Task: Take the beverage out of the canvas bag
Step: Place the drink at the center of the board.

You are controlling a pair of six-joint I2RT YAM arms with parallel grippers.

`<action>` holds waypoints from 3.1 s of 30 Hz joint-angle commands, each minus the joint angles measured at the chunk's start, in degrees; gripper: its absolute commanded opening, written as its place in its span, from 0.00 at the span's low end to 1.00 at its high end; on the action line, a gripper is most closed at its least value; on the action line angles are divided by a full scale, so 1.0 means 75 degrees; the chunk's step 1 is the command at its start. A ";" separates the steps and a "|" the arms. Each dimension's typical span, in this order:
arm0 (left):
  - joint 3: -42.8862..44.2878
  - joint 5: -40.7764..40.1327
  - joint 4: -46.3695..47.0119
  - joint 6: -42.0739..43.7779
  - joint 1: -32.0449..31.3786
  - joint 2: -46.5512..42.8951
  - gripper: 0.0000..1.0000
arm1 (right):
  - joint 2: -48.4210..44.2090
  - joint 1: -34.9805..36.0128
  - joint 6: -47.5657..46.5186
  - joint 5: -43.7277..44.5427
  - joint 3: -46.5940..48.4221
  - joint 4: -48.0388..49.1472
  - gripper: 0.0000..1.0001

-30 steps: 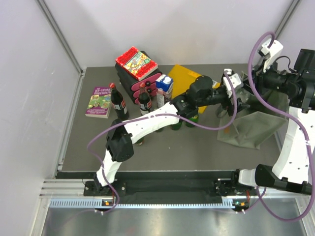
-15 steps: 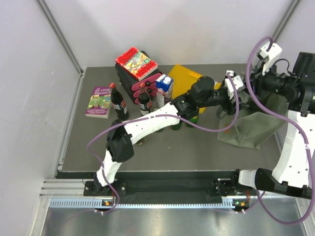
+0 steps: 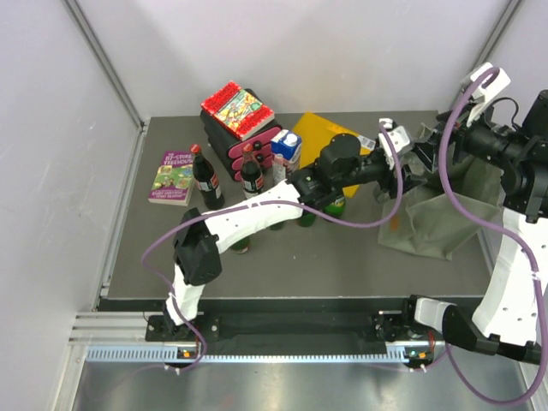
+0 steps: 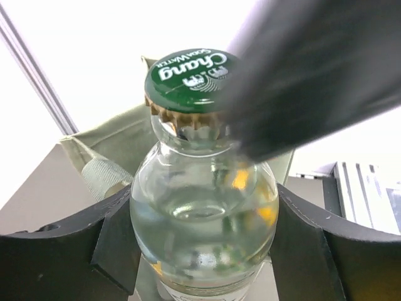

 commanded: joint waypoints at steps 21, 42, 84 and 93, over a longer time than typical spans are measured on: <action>-0.5358 0.0387 0.2680 0.0093 0.0469 -0.4551 0.00 | -0.0928 -0.0314 0.1473 -0.0509 -0.1207 0.2005 0.94; -1.0610 -0.0232 0.6347 0.0140 0.0457 -0.5292 0.00 | -0.1737 -0.0291 -0.0507 -0.1504 -0.3704 0.1456 1.00; -1.1057 -0.1240 0.8962 0.0187 0.0516 -0.2408 0.66 | -0.2030 -0.0185 -0.0953 -0.1165 -0.4818 0.1103 1.00; -1.1244 -0.1334 0.8693 0.0234 0.0516 -0.2805 0.85 | -0.2053 -0.0185 -0.0930 -0.1118 -0.4865 0.1126 1.00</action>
